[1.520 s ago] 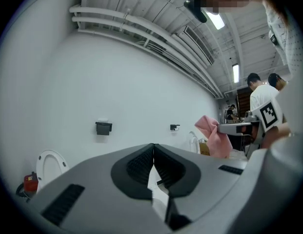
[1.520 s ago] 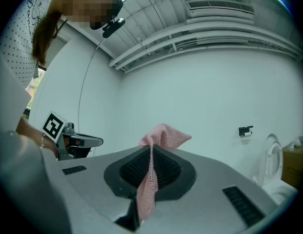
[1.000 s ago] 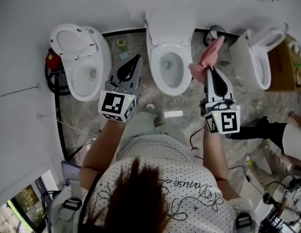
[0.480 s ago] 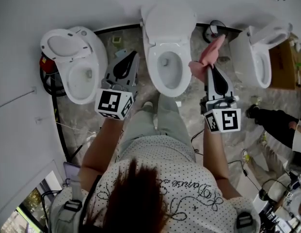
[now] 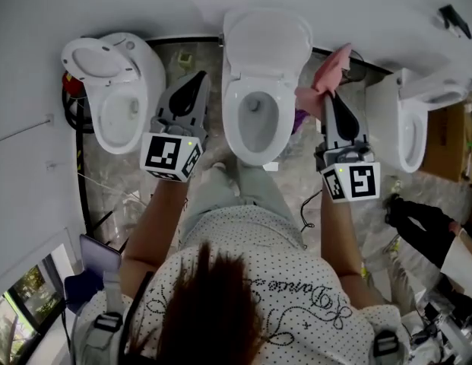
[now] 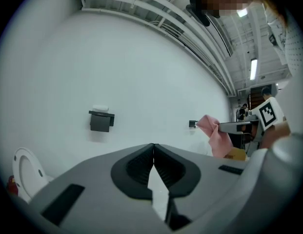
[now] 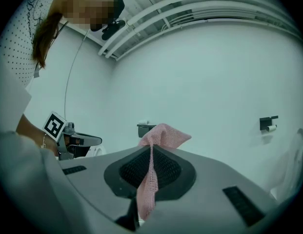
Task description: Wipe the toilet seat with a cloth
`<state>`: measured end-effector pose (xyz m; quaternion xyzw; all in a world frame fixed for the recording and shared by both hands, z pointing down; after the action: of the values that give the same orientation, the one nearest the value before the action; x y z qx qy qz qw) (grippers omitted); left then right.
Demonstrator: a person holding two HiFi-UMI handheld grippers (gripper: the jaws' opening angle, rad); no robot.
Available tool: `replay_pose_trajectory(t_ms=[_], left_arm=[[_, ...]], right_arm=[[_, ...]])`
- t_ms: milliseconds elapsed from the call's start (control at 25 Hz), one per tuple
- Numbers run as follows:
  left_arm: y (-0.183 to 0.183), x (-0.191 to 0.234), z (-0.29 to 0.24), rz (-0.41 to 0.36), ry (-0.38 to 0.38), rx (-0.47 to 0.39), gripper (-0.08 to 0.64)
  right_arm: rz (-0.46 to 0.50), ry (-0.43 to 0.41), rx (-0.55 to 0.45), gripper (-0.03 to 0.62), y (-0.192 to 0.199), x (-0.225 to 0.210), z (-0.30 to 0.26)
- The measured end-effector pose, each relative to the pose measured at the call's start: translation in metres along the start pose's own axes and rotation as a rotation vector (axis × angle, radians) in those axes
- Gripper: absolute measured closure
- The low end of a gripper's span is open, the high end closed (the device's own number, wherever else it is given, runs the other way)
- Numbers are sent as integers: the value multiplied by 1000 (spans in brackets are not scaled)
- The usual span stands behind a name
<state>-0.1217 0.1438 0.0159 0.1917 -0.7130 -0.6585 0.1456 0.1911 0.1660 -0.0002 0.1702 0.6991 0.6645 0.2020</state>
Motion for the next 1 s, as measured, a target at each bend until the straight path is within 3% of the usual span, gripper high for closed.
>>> replay_pose_trajectory(t_ms=[360,800,1000], left_arm=[[5,-2,-33,-10,-102,54,555],[46,23,-66,46,-87,113,555],[81,43,-81,61,-75,146,555]], right_arm=[[-17,-78,6,568,11,-55,-43],[-79,-74,106,569,59,-52,-82],[-124,-62,170,569,101,-39,-96]])
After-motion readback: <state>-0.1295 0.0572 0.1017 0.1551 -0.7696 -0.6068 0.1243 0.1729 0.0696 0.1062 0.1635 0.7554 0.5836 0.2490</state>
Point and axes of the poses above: the fingertips, and each gripper's own axes: z backward along the fingers, x to its left, y out of its underside, the point moved 9 cm from there along z, backward along the fingers, and after that the axes turned 4 degrees about -z, right-handed, at the moved point
